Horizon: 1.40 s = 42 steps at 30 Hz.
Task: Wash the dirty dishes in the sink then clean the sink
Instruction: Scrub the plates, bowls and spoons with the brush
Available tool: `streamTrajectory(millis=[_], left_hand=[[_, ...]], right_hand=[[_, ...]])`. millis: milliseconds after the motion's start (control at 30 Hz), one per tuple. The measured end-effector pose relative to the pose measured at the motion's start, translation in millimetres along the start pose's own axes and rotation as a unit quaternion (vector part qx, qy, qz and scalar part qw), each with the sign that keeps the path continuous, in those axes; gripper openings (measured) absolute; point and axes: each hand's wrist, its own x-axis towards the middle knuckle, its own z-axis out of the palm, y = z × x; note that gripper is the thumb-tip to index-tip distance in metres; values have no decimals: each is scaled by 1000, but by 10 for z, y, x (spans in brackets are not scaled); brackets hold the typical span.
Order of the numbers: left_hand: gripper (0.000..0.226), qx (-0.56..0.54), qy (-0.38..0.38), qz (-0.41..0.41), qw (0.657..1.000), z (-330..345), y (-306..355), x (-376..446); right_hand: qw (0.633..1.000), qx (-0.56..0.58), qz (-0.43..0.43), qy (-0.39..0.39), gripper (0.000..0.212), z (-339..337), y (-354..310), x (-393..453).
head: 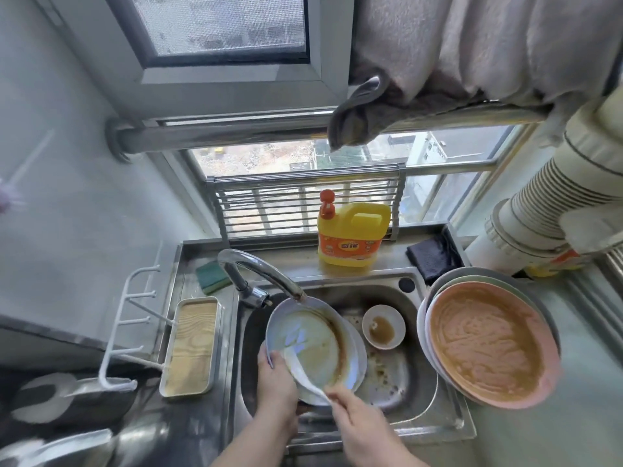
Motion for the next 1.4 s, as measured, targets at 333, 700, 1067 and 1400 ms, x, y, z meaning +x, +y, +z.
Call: streamTrajectory(millis=[333,700,1067,1400], left_hand=[[28,-19,-27,-11,999,55,162,58],[25,-46,8,-26,999,97,156,-33],[30,25,31,17,999,164,172,-46],[27,19,24,13,999,101,251,-78]], right_hand=[[996,-59,59,13,12,-93,241,-85],[993,-114,24,-24,14,-133,261,-65],[992,-121,-39,-12,25,-9,282,41],[987,-113,-90,-67,17,-99,275,-15]])
